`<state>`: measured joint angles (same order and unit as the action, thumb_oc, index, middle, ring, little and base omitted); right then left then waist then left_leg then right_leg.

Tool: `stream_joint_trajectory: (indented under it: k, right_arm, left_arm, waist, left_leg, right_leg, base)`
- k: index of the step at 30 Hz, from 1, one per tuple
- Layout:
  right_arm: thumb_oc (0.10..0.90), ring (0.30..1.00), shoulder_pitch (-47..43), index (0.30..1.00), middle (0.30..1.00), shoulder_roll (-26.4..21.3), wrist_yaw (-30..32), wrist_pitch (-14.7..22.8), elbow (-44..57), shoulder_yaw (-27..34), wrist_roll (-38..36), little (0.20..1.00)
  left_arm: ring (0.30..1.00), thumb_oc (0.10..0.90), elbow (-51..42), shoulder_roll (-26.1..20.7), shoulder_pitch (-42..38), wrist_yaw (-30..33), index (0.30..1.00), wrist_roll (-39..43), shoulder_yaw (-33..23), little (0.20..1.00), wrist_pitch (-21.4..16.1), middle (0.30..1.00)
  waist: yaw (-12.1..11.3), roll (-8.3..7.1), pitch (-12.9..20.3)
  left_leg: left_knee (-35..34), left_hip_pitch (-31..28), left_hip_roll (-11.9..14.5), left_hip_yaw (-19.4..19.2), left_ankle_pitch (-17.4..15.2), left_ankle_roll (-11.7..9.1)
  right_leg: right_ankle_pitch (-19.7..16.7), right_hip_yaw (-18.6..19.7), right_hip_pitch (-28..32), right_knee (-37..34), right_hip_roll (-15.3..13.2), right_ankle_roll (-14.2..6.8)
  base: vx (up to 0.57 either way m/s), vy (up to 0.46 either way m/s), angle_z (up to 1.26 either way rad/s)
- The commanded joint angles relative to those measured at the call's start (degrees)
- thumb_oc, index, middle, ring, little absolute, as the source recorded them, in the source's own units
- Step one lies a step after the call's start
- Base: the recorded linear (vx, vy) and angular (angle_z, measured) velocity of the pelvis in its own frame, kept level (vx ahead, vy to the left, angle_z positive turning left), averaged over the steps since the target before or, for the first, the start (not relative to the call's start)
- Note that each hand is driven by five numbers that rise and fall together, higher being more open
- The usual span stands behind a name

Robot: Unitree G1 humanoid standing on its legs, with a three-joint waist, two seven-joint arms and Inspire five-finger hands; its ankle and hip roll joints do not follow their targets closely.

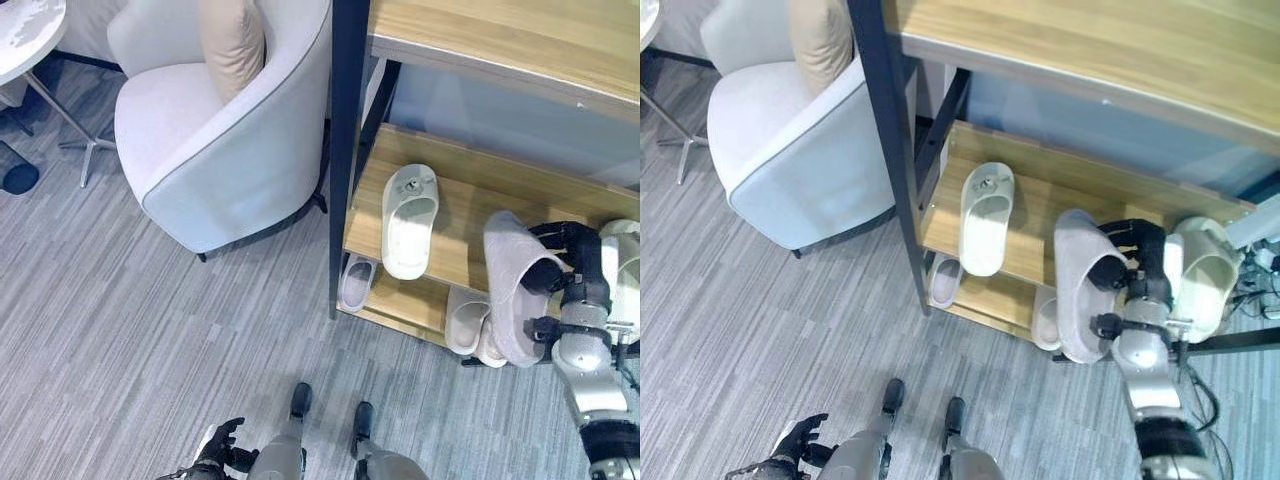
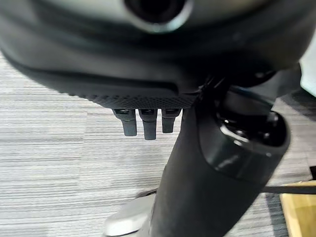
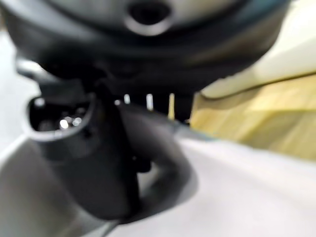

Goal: Arrange the slippers neatly on the shoe rack.

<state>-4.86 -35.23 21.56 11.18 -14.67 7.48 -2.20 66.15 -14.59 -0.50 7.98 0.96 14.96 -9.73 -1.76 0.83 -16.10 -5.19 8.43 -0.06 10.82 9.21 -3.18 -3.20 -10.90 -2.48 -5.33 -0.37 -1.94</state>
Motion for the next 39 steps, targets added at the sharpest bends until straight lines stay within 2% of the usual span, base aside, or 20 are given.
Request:
stream_joint_trajectory:
  k: [1, 6, 8, 16, 19, 26, 31, 35, 36, 37, 38, 39]
  right_arm:
    - [0.400, 0.300, 0.64, 0.300, 0.300, -0.90, -0.27, 4.77, 6.81, 3.34, 1.00, 0.300]
    - [0.400, 0.300, 6.44, 0.300, 0.300, 6.14, -7.17, 5.93, 12.03, 0.43, -5.55, 0.300]
    - [0.400, 0.300, 7.73, 0.300, 0.300, 8.02, -7.85, 5.89, 12.88, -1.17, -5.21, 0.300]
    - [0.400, 0.300, 13.91, 0.300, 0.300, 12.96, -13.36, 3.78, 12.03, -8.46, -7.82, 0.300]
    - [0.400, 0.300, 17.23, 0.300, 0.300, 15.38, -16.34, 2.79, 9.82, -11.93, -11.65, 0.300]
    - [0.400, 0.300, 17.83, 0.300, 0.300, 15.13, -16.00, 1.76, 7.63, -13.28, -9.35, 0.300]
    - [0.400, 0.300, 17.73, 0.300, 0.300, 15.04, -15.63, 0.65, 6.56, -13.77, -7.70, 0.300]
    - [0.400, 0.300, 17.84, 0.300, 0.300, 15.83, -15.52, 0.35, 5.40, -13.82, -10.22, 0.300]
    - [0.400, 0.300, 16.35, 0.300, 0.300, 16.26, -14.72, 0.41, 3.67, -14.09, -11.36, 0.300]
    - [0.400, 0.300, 16.20, 0.300, 0.300, 16.29, -14.71, 0.46, 3.60, -14.08, -11.37, 0.300]
    - [0.400, 0.300, 10.07, 0.300, 0.300, 17.16, -12.00, 1.50, 0.98, -14.76, -12.20, 0.300]
    - [0.400, 0.300, 9.91, 0.300, 0.300, 17.20, -11.98, 1.55, 0.88, -14.76, -12.19, 0.300]
  left_arm:
    - [0.900, 0.800, 3.18, 1.74, -0.37, -1.68, 0.900, -2.08, 1.66, 0.900, -0.33, 0.900]
    - [0.900, 0.800, 5.23, 2.60, -0.21, -2.76, 0.900, -2.89, 0.68, 0.900, 0.23, 0.900]
    - [0.900, 0.800, 6.14, 2.92, 0.12, -2.81, 0.900, -2.77, 0.08, 0.900, 0.33, 0.900]
    - [0.900, 0.800, 8.05, 3.90, 1.43, -2.73, 0.900, -2.00, -2.33, 0.900, 1.01, 0.900]
    - [0.900, 0.800, 7.27, 4.06, 1.89, -2.44, 0.900, -1.64, -2.18, 0.900, 0.95, 0.900]
    - [0.900, 0.800, 7.77, 4.62, 2.03, -2.07, 0.900, -3.41, -1.01, 0.900, 1.08, 0.900]
    - [0.900, 0.800, 7.83, 4.71, 1.49, -1.79, 0.900, -4.44, -0.26, 0.900, 1.13, 0.900]
    - [0.900, 0.800, 7.11, 4.90, 1.37, -1.96, 0.900, -2.62, -0.38, 0.900, 1.05, 0.900]
    - [0.900, 0.800, 5.25, 4.61, 0.84, -2.03, 0.900, 0.47, -0.55, 0.900, 0.69, 0.900]
    - [0.900, 0.800, 5.22, 4.57, 0.75, -2.05, 0.900, 0.49, -0.58, 0.900, 0.71, 0.900]
    - [0.900, 0.800, 1.99, 4.35, 0.12, -1.42, 0.900, 4.92, -0.40, 0.900, -0.63, 0.900]
    - [0.900, 0.800, 1.98, 4.31, 0.03, -1.44, 0.900, 4.96, -0.43, 0.900, -0.61, 0.900]
  waist:
    - [0.43, -2.98, 6.61]
    - [1.84, -2.57, 8.54]
    - [2.25, -2.31, 9.21]
    - [3.48, -1.49, 11.26]
    - [4.39, -0.88, 11.00]
    - [4.90, -0.48, 11.71]
    - [5.08, -0.45, 11.74]
    - [5.16, -0.55, 11.41]
    - [4.87, -0.64, 9.79]
    - [4.85, -0.70, 9.80]
    - [3.65, -0.45, 6.08]
    - [3.57, -0.51, 6.15]
  left_leg:
    - [0.19, -4.88, -1.16, -3.41, -9.08, 0.52]
    - [0.19, -7.33, -1.17, -4.23, -8.75, 0.63]
    - [0.19, -8.09, -1.03, -4.93, -8.77, 0.66]
    - [0.55, -11.78, -0.43, -7.45, -9.74, 0.95]
    - [2.01, -13.89, 0.12, -8.39, -10.92, 1.51]
    - [2.44, -17.10, 0.02, -9.19, -12.31, 2.02]
    - [2.06, -17.29, 0.11, -10.00, -12.25, 2.15]
    - [2.15, -17.41, 0.05, -10.27, -12.44, 2.31]
    - [3.19, -17.23, 0.32, -10.60, -13.02, 2.50]
    - [3.41, -16.75, 0.26, -10.65, -12.68, 2.51]
    - [6.38, -14.54, 0.93, -12.55, -13.80, 2.74]
    - [6.65, -14.21, 0.88, -12.65, -13.92, 2.76]
  right_leg:
    - [5.10, 2.04, 2.00, 0.33, -3.89, -5.23]
    - [4.81, 2.28, 4.32, 0.33, -3.71, -4.86]
    - [4.81, 2.77, 4.91, 0.40, -3.65, -4.75]
    - [5.21, 5.14, 7.29, 0.89, -3.37, -4.37]
    - [6.73, 6.83, 7.93, 4.00, -2.97, -3.75]
    - [7.22, 8.01, 10.35, 4.37, -3.07, -3.87]
    - [7.12, 8.34, 9.81, 5.14, -3.24, -4.14]
    - [7.10, 8.60, 9.46, 5.67, -3.22, -4.17]
    - [7.62, 8.12, 8.35, 7.96, -3.33, -4.30]
    - [7.26, 8.17, 7.90, 8.09, -3.39, -4.28]
    - [7.68, 5.15, 3.22, 14.02, -4.48, -4.95]
    - [7.85, 5.27, 2.78, 14.44, -4.54, -4.96]
  base:
    - [0.00, 0.000, 0.00]
    - [-0.08, -0.006, -0.06]
    - [-0.09, -0.002, -0.02]
    - [-0.05, -0.008, -0.23]
    - [-0.04, -0.012, -0.22]
    - [0.01, 0.011, -0.19]
    - [-0.01, 0.006, -0.07]
    - [0.00, 0.015, -0.11]
    - [-0.07, 0.010, -0.12]
    - [-0.26, 0.013, -0.16]
    - [-0.22, 0.004, -0.15]
    - [-0.38, 0.002, -0.41]
